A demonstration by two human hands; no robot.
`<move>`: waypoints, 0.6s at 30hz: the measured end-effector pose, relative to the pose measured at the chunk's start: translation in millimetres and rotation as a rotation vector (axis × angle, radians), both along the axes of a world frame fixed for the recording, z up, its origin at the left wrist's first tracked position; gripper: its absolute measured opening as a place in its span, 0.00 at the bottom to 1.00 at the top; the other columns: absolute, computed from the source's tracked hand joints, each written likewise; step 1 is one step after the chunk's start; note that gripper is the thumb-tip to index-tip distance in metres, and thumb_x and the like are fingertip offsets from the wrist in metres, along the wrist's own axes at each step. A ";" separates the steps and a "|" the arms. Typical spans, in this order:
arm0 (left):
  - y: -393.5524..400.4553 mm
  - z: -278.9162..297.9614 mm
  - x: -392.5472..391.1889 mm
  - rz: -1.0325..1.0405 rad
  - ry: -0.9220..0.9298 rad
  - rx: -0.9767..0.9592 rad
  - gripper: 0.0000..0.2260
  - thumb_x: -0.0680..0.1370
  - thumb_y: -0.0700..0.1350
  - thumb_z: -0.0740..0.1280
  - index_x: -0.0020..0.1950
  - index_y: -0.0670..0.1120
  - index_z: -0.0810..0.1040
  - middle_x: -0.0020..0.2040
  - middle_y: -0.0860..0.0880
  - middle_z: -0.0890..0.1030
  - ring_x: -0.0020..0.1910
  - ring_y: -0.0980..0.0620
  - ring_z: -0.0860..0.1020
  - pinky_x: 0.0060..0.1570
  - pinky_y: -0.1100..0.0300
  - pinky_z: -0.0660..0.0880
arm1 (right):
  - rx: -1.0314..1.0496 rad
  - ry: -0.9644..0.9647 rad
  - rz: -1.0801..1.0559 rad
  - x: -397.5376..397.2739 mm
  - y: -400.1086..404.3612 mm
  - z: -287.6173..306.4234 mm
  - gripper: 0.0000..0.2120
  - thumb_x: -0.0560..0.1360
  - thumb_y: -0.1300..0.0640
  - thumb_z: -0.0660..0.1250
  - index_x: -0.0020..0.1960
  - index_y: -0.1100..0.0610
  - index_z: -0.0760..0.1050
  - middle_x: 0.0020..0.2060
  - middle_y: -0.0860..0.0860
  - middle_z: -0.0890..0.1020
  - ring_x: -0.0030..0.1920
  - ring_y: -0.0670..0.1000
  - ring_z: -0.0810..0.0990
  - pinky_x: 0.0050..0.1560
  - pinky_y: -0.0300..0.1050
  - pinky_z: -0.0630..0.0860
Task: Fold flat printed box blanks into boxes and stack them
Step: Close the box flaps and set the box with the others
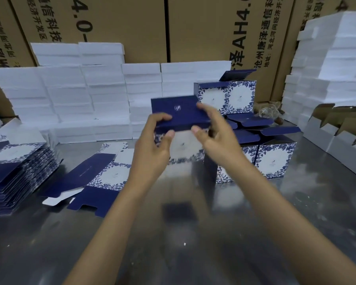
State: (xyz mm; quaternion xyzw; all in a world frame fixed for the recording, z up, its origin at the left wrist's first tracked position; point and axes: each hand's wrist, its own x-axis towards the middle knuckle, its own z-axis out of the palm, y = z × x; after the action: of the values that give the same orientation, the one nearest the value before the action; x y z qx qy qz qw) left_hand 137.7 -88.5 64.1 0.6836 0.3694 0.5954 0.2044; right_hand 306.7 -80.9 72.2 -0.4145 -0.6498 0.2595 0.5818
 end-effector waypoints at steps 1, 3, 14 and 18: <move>5.2 14.5 7.2 -0.014 0.008 0.026 0.12 0.82 0.41 0.65 0.63 0.54 0.72 0.55 0.66 0.76 0.49 0.64 0.77 0.47 0.61 0.77 | -0.010 0.022 -0.003 9.7 4.6 15.7 0.25 0.80 0.60 0.68 0.73 0.44 0.67 0.72 0.49 0.74 0.72 0.51 0.73 0.70 0.56 0.74; 19.2 39.1 27.9 -0.053 0.021 0.062 0.12 0.82 0.42 0.64 0.64 0.53 0.72 0.56 0.65 0.76 0.47 0.67 0.76 0.43 0.66 0.75 | -0.063 0.050 -0.060 34.2 14.5 42.8 0.26 0.80 0.56 0.69 0.73 0.43 0.64 0.73 0.51 0.74 0.71 0.53 0.74 0.65 0.56 0.78; 130.9 66.5 181.8 -0.328 0.022 -0.122 0.22 0.80 0.33 0.61 0.69 0.55 0.73 0.56 0.55 0.77 0.49 0.50 0.78 0.49 0.50 0.79 | -0.085 0.000 -0.438 183.1 84.4 80.6 0.10 0.80 0.54 0.69 0.60 0.47 0.77 0.42 0.40 0.79 0.44 0.40 0.82 0.40 0.35 0.76; 165.3 54.4 215.0 -0.330 0.127 -0.224 0.28 0.78 0.31 0.59 0.73 0.57 0.70 0.67 0.45 0.74 0.41 0.50 0.76 0.35 0.63 0.72 | -0.186 -0.048 -0.509 210.8 117.2 62.2 0.17 0.81 0.52 0.68 0.68 0.50 0.74 0.49 0.45 0.80 0.49 0.48 0.80 0.41 0.39 0.74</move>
State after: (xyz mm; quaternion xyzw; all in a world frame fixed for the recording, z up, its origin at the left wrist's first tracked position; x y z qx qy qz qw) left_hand 352.7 76.8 118.5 0.7440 0.3286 0.4645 0.3502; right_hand 517.6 36.3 134.4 -0.6222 -0.5118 0.1538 0.5720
